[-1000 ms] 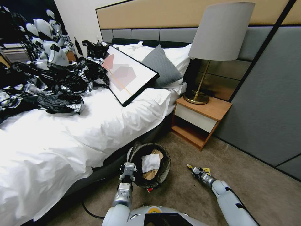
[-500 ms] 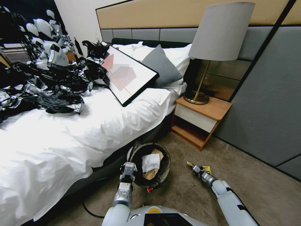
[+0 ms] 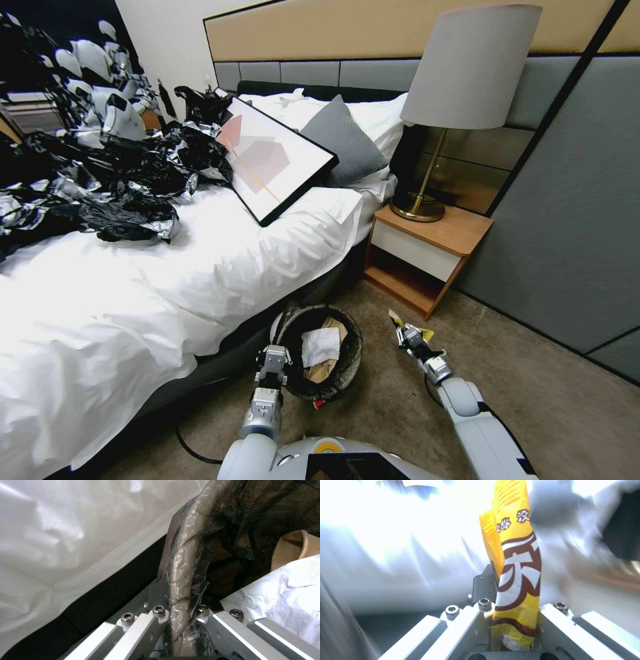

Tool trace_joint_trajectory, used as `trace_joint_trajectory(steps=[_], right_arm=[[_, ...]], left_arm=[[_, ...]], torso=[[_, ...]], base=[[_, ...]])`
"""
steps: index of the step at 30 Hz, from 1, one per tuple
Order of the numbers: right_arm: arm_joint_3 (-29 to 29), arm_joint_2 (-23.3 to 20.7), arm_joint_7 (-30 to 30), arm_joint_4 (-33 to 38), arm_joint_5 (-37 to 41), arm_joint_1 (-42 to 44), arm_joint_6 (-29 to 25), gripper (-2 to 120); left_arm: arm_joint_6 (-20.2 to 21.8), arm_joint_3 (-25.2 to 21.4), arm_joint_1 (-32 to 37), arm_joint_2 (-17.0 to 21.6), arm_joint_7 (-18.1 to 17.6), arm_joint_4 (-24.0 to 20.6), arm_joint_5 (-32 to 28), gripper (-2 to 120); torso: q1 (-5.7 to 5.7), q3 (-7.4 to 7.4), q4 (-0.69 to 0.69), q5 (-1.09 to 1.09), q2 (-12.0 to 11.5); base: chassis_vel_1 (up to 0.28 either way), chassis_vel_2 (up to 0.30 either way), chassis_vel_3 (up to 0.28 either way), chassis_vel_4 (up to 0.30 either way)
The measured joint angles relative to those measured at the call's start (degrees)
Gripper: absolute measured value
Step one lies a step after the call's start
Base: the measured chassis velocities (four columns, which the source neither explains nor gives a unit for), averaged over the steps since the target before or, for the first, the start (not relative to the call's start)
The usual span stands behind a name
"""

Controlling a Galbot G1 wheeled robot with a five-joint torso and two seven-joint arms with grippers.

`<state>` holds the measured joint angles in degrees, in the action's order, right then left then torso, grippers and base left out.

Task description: Pick up the trash bin, then pick up the garbage from the floor and place it into the trash bin.

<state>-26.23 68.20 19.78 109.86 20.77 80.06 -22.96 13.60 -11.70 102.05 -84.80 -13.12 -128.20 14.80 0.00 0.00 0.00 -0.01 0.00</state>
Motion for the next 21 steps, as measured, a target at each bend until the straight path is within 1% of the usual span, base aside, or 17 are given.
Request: trace_joint_trajectory(steps=[1, 2, 3, 4, 5, 6, 7, 9, 10, 11, 13, 14, 15, 21], right_arm=[[1.3, -0.2, 0.1, 1.9, 1.7, 0.1, 0.6, 0], [1.3, -0.2, 0.1, 1.9, 1.7, 0.1, 0.6, 0], [4.5, -0.7, 0.1, 5.3, 4.3, 0.3, 1.5, 0], [6.8, -1.1, -0.2, 7.2, 5.3, 0.3, 2.3, 0], [8.5, -1.5, -0.6, 8.3, 5.7, 0.4, 3.0, 0], [8.5, -1.5, -0.6, 8.3, 5.7, 0.4, 3.0, 0], [12.0, -2.1, -1.5, 10.0, 6.0, 0.5, 4.2, 0], [16.9, -2.8, -3.0, 11.3, 5.5, 0.5, 5.6, 0], [16.9, -2.8, -3.0, 11.3, 5.5, 0.5, 5.6, 0], [19.9, -3.1, -4.0, 11.4, 4.5, 0.5, 6.3, 0], [22.6, -3.2, -4.6, 11.1, 3.2, 0.3, 6.5, 0], [22.6, -3.2, -4.6, 11.1, 3.2, 0.3, 6.5, 0], [25.3, -3.1, -5.1, 10.2, 1.8, 0.2, 6.7, 0], [28.2, -1.9, -5.1, 8.3, -0.2, -0.6, 6.8, 0]], left_arm=[[0.0, 0.1, 0.0, 0.0, 0.0, 0.0, 0.1, 0], [0.0, 0.1, 0.0, 0.0, 0.0, 0.0, 0.1, 0], [0.0, 0.2, 0.0, 0.0, 0.1, 0.1, 0.1, 0], [0.0, 0.2, 0.0, 0.0, 0.1, 0.1, 0.2, 0], [0.0, 0.3, 0.0, 0.0, 0.1, 0.2, 0.2, 0], [0.0, 0.3, 0.0, 0.0, 0.1, 0.2, 0.2, 0], [0.0, 0.3, 0.1, 0.1, 0.1, 0.2, 0.2, 0], [0.0, 0.4, 0.1, 0.1, 0.1, 0.2, 0.2, 0], [0.0, 0.4, 0.1, 0.1, 0.1, 0.2, 0.2, 0], [0.0, 0.4, 0.1, 0.1, 0.1, 0.3, 0.3, 0], [0.0, 0.5, 0.2, 0.1, 0.1, 0.3, 0.3, 0], [0.0, 0.5, 0.2, 0.1, 0.1, 0.3, 0.3, 0], [0.1, 0.7, 0.1, 0.0, 0.1, 0.3, 0.3, 0], [0.1, 1.0, 0.1, -0.2, 0.2, 0.6, 0.3, 0]], torso=[[0.00, 0.00, 0.01, 0.01, 0.0], [0.00, 0.00, 0.01, 0.01, 0.0], [0.00, 0.00, 0.01, 0.00, 0.0], [0.00, 0.00, 0.01, 0.01, 0.0], [0.00, 0.00, 0.01, 0.01, 0.0], [0.00, 0.00, 0.01, 0.01, 0.0], [0.00, 0.00, 0.01, 0.00, 0.0], [0.00, 0.00, 0.01, 0.00, 0.0], [0.00, 0.00, 0.01, 0.00, 0.0], [0.00, 0.00, 0.00, 0.01, 0.0], [0.00, 0.00, 0.01, 0.01, 0.0], [0.00, 0.00, 0.01, 0.01, 0.0], [0.00, 0.00, 0.00, 0.01, 0.0], [0.00, 0.00, 0.01, 0.01, 0.0]], base=[[0.000, 0.000, 0.000, 0.000], [0.000, 0.000, 0.000, 0.000], [0.000, 0.000, 0.000, 0.000], [0.000, 0.000, 0.000, 0.000], [0.000, 0.000, 0.000, 0.000], [0.000, 0.000, 0.000, 0.000], [0.000, 0.000, 0.000, 0.000], [0.000, 0.000, 0.000, 0.000], [0.000, 0.000, 0.000, 0.000], [0.000, 0.000, 0.000, 0.000], [0.000, 0.000, 0.000, 0.000], [0.000, 0.000, 0.000, 0.000], [0.000, 0.000, 0.000, 0.000], [0.000, 0.000, 0.000, 0.000]])
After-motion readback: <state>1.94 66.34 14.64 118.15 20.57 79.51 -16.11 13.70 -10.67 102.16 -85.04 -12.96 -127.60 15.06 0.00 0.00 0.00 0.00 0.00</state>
